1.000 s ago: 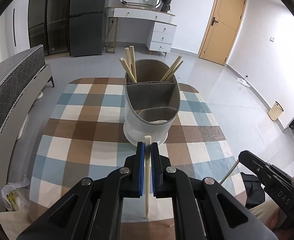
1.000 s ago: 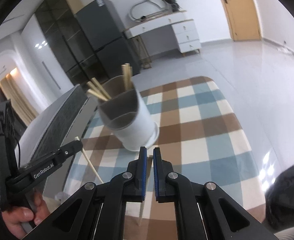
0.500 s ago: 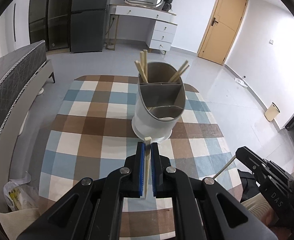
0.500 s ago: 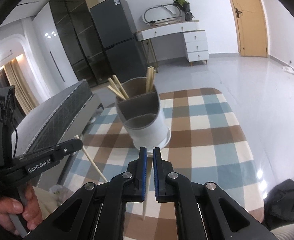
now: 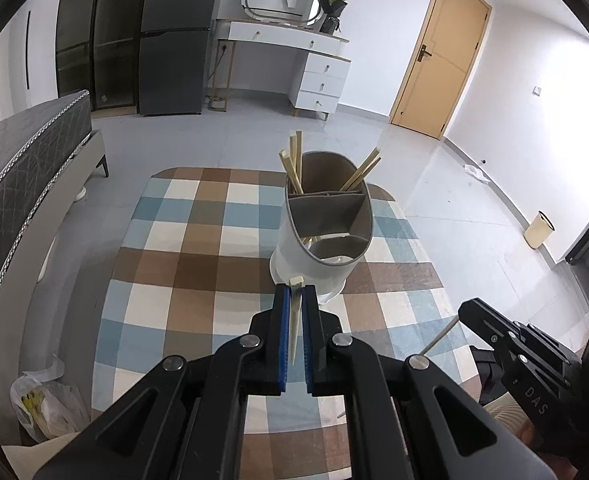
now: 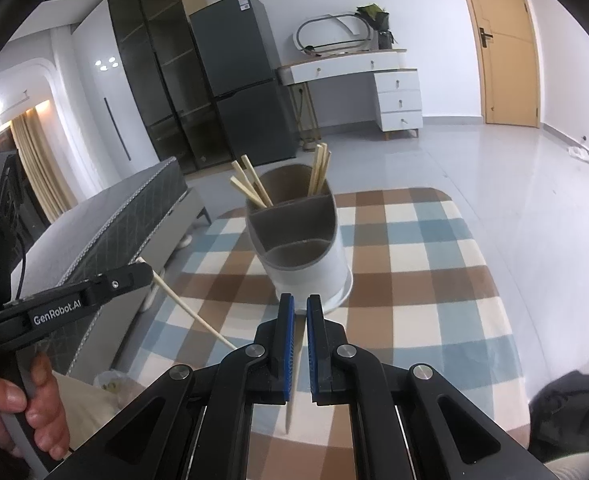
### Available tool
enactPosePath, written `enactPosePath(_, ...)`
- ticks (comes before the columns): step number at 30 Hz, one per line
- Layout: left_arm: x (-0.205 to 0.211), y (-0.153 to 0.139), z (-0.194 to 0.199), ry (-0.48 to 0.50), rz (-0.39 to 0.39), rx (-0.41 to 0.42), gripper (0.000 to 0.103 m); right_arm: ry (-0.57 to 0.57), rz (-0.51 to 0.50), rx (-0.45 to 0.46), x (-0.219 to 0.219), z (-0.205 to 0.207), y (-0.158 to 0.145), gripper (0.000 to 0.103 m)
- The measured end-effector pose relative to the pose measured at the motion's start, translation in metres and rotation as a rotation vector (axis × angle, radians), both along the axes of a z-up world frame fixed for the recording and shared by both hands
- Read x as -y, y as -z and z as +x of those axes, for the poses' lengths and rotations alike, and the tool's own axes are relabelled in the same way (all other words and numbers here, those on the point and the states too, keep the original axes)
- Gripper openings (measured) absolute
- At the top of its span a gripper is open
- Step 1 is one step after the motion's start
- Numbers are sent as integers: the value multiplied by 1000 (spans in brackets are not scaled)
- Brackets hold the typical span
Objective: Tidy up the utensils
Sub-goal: 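Carry both held chopsticks up and over the grey caddy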
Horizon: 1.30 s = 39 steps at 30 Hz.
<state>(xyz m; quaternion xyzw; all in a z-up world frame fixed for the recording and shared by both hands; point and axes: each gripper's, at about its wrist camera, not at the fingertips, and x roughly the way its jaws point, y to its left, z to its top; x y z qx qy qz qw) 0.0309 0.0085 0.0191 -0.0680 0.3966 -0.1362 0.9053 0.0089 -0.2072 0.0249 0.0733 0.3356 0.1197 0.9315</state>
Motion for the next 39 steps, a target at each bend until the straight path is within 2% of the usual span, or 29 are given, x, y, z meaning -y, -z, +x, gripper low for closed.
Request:
enactPosePath(9,1,-31,8,30,-6,23,2,0,22,66,3,11,-28,5)
enactPosePath(15,1,-61,20,47,-36,46,2,2,34,124,10,25,-60,5)
enactPosePath(22,7,-90,43,56,-50,81,2,-7,14,202,15,59,-100,5)
enactPosePath(30,13,-117,80,64,-70,116,2,-26,6,273,12,99,-132,5)
enactPosePath(34,16,-125,97,64,-58,148,2,-32,20,302,9,123,-142,5)
enactPosePath(39,21,-114,116,74,-31,144,2,-33,25,321,4,146,-145,5)
